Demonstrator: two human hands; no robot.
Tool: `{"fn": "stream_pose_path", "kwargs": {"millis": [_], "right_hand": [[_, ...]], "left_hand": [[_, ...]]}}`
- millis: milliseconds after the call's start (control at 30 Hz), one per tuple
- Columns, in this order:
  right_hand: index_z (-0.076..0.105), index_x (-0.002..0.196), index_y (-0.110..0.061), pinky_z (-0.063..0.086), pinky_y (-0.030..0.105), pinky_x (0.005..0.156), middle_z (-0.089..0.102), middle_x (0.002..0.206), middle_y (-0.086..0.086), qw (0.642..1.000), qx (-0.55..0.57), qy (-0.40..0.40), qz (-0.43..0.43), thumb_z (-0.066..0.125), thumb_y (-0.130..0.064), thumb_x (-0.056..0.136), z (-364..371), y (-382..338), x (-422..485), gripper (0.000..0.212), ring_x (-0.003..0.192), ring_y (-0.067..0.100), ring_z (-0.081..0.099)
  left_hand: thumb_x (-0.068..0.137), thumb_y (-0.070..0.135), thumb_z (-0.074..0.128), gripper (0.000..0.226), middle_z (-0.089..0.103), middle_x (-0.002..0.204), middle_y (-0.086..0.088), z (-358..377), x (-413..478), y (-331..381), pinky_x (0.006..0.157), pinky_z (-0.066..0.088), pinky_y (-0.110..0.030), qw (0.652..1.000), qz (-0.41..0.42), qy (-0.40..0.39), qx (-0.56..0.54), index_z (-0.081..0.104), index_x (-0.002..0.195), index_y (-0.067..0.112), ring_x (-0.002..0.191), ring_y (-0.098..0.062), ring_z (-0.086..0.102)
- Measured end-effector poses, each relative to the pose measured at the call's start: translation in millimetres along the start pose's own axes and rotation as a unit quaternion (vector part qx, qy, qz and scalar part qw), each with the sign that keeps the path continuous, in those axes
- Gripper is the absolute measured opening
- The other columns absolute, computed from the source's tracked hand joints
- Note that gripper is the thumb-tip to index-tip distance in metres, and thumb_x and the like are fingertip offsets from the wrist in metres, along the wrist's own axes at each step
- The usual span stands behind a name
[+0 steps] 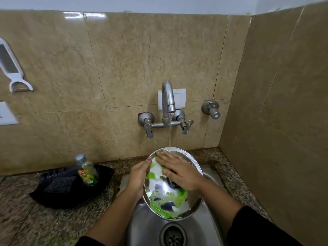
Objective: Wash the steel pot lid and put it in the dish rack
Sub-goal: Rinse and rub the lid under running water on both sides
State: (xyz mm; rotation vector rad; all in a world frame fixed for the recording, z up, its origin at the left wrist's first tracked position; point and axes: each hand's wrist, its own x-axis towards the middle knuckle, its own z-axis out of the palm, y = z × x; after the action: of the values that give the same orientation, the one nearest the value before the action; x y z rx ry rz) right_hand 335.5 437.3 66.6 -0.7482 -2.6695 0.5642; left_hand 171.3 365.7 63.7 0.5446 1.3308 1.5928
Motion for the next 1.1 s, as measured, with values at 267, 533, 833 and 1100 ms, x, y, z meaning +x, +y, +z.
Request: {"fn": "stream_pose_path", "kwargs": {"millis": [267, 533, 833, 1100], "right_hand": [[0.024, 0.151, -0.028, 0.005, 0.025, 0.12, 0.01, 0.157, -0.016, 0.999, 0.006, 0.043, 0.025, 0.005, -0.077, 0.083, -1, -6, -3, 0.086, 0.145, -0.001, 0.006], [0.053, 0.135, -0.021, 0.031, 0.029, 0.107, 0.048, 0.144, 0.0, 0.934, 0.073, 0.288, 0.199, 0.045, -0.036, 0.099, 13, 27, -15, 0.04, 0.138, 0.02, 0.037], [0.049, 0.067, -0.026, 0.039, 0.034, 0.058, 0.058, 0.068, -0.006, 0.952, 0.053, 0.207, 0.22, 0.052, -0.061, 0.087, -21, 11, 26, 0.04, 0.068, 0.015, 0.056], [0.056, 0.072, -0.023, 0.044, 0.032, 0.06, 0.064, 0.074, 0.0, 0.936, 0.027, 0.2, 0.29, 0.037, -0.066, 0.09, -19, 14, 34, 0.05, 0.072, 0.02, 0.06]], "left_hand": [[0.092, 0.021, 0.058, 0.026, 0.074, 0.087, -0.021, 1, -1, 0, 0.075, 0.055, -0.037, 1.0, 0.012, -0.011, 0.006, 0.071, 0.091, -0.001, 0.074, -0.03, 0.07], [0.094, 0.022, 0.055, 0.023, 0.07, 0.074, -0.013, -2, -10, 0, 0.054, 0.056, -0.028, 0.998, 0.014, 0.054, -0.042, 0.068, 0.088, 0.003, 0.062, -0.024, 0.066], [0.089, 0.027, 0.061, 0.027, 0.073, 0.074, -0.007, -6, -9, 19, 0.064, 0.053, -0.026, 0.987, 0.05, -0.072, 0.132, 0.072, 0.082, 0.004, 0.067, -0.02, 0.066], [0.092, 0.03, 0.057, 0.032, 0.071, 0.079, -0.015, -3, -4, 18, 0.07, 0.051, -0.033, 0.993, 0.045, -0.038, 0.106, 0.07, 0.084, 0.002, 0.073, -0.029, 0.064]]}}
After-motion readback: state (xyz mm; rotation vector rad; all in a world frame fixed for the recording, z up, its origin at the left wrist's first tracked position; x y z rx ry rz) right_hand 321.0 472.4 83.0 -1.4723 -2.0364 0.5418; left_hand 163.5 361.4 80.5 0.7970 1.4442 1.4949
